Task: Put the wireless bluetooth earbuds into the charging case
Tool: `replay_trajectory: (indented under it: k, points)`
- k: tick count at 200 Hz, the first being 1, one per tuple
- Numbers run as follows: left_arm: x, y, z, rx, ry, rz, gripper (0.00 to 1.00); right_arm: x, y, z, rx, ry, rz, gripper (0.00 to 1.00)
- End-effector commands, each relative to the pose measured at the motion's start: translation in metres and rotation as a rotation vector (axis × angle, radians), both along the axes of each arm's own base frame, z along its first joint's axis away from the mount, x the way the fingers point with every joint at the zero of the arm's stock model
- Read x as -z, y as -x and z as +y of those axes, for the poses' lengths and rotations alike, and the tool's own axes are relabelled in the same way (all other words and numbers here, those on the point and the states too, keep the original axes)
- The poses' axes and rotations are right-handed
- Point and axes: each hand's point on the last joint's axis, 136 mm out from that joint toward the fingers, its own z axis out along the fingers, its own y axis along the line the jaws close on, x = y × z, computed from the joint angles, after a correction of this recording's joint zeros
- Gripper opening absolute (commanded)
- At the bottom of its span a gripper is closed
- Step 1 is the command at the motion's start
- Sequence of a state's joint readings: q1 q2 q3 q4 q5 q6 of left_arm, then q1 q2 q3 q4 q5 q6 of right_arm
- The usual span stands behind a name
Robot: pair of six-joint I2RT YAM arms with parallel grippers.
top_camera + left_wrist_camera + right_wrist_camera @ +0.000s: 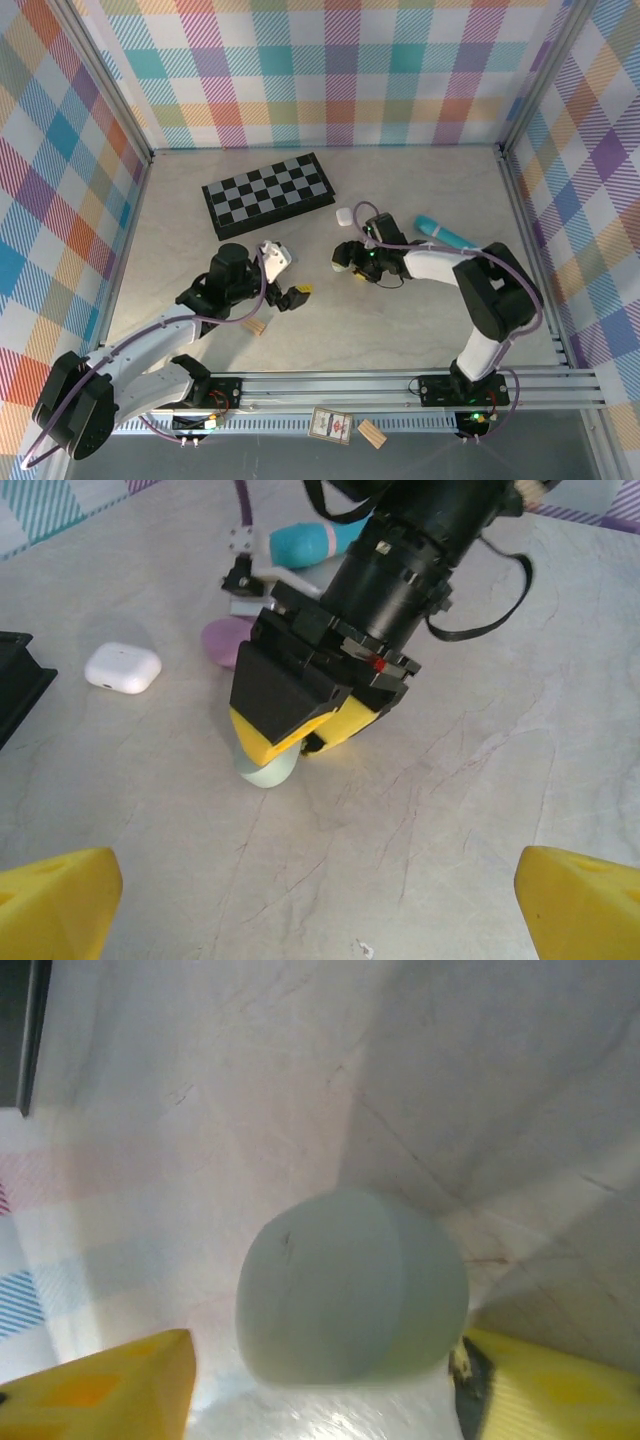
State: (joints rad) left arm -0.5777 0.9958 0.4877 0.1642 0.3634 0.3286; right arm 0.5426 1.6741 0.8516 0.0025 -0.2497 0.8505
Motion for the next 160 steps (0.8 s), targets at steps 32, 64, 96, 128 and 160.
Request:
replay_trajectory:
  k: [32, 64, 96, 128, 160]
  points:
    - [-0.014, -0.047, 0.072, -0.450, 0.029, -0.084, 1.00, -0.056, -0.015, -0.077, 0.039, 0.378, -0.300, 0.97]
    - [-0.005, -0.063, 0.129, -0.718, 0.001, -0.123, 1.00, -0.094, -0.034, -0.113, -0.007, 0.616, -0.580, 0.99]
    - [0.017, -0.071, 0.174, -0.884, -0.045, -0.127, 1.00, -0.105, -0.053, -0.173, 0.093, 0.781, -0.773, 0.99]
    - [0.040, -0.083, 0.194, -0.948, -0.017, -0.091, 1.00, -0.082, -0.055, -0.228, 0.230, 0.779, -0.817, 0.99]
    - [0.053, -0.104, 0.201, -0.959, 0.013, -0.077, 1.00, -0.067, -0.064, -0.247, 0.300, 0.707, -0.861, 0.99]
